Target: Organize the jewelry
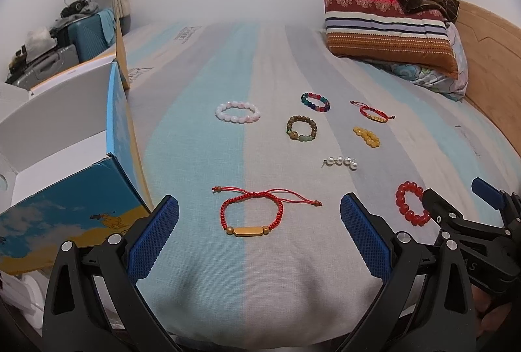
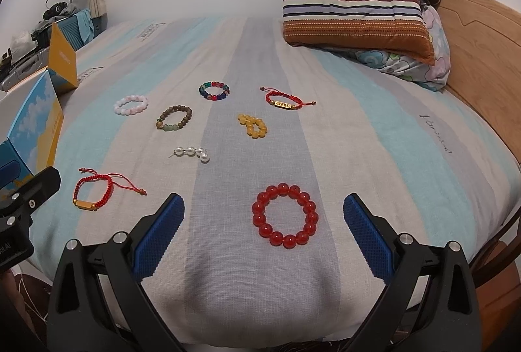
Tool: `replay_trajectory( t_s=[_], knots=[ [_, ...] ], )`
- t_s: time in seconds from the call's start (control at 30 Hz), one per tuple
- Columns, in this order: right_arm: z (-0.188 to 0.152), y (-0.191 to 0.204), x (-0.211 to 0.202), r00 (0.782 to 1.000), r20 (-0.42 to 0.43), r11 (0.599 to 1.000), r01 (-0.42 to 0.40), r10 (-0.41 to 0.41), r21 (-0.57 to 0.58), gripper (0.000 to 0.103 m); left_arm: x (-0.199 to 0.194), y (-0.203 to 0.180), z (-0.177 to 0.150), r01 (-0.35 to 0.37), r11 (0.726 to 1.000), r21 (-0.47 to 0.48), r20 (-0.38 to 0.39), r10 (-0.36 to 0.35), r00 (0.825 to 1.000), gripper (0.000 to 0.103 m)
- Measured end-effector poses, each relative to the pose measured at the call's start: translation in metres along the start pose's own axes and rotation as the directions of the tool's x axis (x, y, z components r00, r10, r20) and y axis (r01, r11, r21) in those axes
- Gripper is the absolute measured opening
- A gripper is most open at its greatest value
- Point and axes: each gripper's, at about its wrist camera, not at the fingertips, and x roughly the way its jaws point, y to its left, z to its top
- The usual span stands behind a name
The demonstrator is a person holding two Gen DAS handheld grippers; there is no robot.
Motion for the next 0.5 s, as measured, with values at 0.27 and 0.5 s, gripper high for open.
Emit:
replay_trajectory(
  t_s=[0.27,0.5],
  knots=[
    [0.0,-0.0001,-0.0001,1.0,0.001,1.0,-0.003,0.003,-0.005,0.094,-0.0005,-0.0008,-0.0009,0.013,1.0,-0.008,-0.005,-0.013,1.0,0.097],
    [0.0004,0.0007,0.0001,1.0,0.005,1.0,-0.001,0.001,-0.008,0.094,0.0004,-0.0032,-0.0004,0.015,1.0,-0.003,-0.005,-0.016,1.0,0.097]
  ],
)
